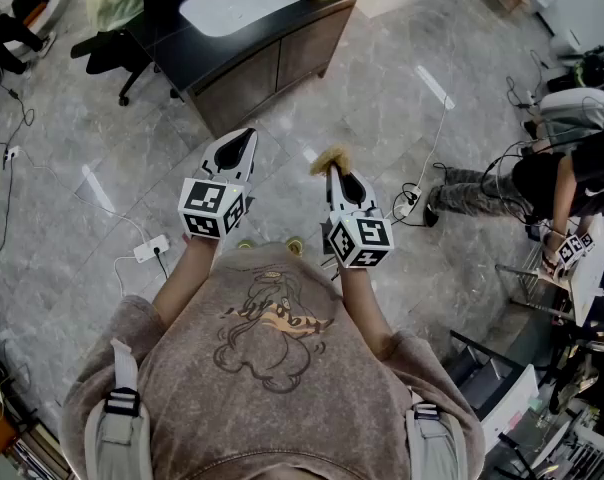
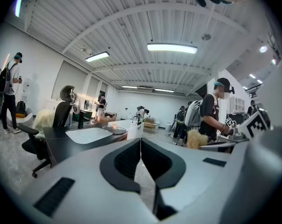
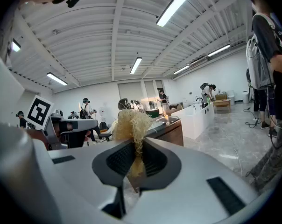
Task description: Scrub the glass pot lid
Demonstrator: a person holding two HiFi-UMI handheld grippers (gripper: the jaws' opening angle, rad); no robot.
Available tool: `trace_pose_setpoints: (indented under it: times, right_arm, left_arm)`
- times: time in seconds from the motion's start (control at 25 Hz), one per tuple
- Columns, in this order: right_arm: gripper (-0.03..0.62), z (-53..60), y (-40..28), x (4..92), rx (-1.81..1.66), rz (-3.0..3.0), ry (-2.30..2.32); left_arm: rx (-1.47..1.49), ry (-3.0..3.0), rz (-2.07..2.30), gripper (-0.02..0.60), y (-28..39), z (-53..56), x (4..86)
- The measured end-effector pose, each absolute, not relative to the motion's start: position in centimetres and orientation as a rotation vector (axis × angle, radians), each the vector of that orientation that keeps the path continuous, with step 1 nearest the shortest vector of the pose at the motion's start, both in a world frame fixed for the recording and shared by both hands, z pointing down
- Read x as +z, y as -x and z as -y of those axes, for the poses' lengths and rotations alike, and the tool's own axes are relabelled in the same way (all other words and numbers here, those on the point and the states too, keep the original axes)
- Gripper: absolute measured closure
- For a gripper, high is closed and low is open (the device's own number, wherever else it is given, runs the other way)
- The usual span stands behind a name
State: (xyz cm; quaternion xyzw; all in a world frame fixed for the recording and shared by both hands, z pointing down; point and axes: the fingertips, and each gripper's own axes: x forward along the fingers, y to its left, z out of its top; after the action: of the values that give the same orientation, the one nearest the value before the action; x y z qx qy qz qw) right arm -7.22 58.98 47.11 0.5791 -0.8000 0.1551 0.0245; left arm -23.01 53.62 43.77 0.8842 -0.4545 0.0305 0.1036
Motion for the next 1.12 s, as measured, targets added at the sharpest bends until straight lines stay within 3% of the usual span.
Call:
trace_pose_setpoints:
  times: [0.72, 1.12]
  right_arm:
    - [0.553, -58.4, 5.9, 47.6, 0.510, 2.529, -1.707]
    - [0.553, -57.8, 1.0, 48.9, 0.506, 2.535, -1.695]
  left_arm:
    - [0.113, -2.573, 1.367, 0.565, 21.5, -53.1, 44.5]
    - [0.071, -2.550, 1.419, 0.565, 18.1, -52.7, 45.4]
